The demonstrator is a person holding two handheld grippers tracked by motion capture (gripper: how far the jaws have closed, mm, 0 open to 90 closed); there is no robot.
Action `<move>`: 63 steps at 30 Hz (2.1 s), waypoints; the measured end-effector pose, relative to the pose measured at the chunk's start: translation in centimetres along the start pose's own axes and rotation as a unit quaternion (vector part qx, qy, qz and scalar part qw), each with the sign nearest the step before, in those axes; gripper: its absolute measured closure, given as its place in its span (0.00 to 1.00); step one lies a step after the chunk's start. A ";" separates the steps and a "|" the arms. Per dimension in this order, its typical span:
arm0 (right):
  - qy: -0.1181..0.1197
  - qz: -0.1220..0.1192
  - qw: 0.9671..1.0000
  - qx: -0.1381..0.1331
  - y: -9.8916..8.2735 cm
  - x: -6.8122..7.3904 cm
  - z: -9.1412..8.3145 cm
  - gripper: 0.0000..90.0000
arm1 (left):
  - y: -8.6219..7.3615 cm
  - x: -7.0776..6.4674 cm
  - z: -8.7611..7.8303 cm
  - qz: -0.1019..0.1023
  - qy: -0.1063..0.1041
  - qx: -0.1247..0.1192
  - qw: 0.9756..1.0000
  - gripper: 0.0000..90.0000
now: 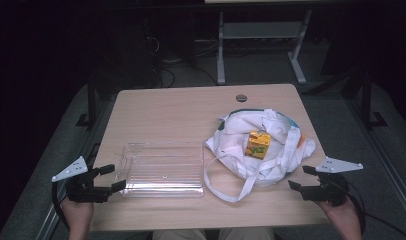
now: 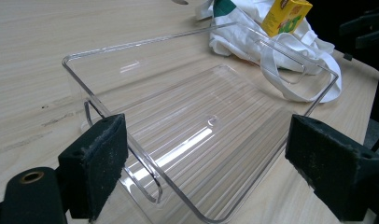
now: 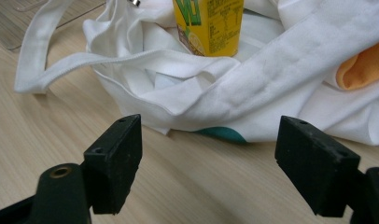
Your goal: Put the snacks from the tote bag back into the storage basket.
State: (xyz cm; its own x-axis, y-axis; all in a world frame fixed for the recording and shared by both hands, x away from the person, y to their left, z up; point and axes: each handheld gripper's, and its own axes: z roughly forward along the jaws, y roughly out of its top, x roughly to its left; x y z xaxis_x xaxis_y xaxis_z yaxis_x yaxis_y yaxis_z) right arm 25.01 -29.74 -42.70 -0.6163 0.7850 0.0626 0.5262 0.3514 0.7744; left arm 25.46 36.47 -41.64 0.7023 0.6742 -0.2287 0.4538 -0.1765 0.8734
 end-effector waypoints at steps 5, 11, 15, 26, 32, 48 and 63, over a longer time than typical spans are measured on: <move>0.003 -0.007 1.000 0.002 0.7 0.2 -0.4 0.22 | 0.0 -0.2 0.1 0.002 0.000 0.002 1.000 0.14; 0.011 0.003 1.000 0.012 1.2 -0.2 -0.5 0.20 | 0.0 -0.2 0.1 0.003 0.001 0.003 1.000 0.14; 0.012 -0.003 1.000 0.021 2.0 -0.2 -0.6 0.19 | 0.0 -0.2 0.0 0.002 0.001 0.002 1.000 0.14; 0.023 -0.007 0.999 0.029 3.5 -0.3 -0.3 0.17 | 0.0 -0.4 0.1 0.000 0.000 0.002 1.000 0.14; 0.028 -0.021 0.999 0.037 5.0 -0.6 0.0 0.17 | 0.0 -0.4 0.1 0.002 -0.001 0.004 1.000 0.14; 0.038 -0.063 0.994 0.081 8.2 -0.8 2.0 0.16 | 0.1 -0.4 0.1 -0.001 -0.001 0.002 1.000 0.14; 0.041 -0.093 0.989 0.104 11.1 -0.8 3.6 0.16 | 0.1 -0.3 0.1 -0.001 -0.002 0.000 1.000 0.14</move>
State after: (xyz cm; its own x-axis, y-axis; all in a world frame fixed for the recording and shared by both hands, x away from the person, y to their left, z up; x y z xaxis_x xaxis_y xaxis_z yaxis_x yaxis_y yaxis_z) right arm 33.47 -24.63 -36.43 -0.7545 0.6562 -0.0106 0.5037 0.5893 0.6316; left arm 25.34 36.19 -41.56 0.7036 0.6718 -0.2315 0.4549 -0.1756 0.8731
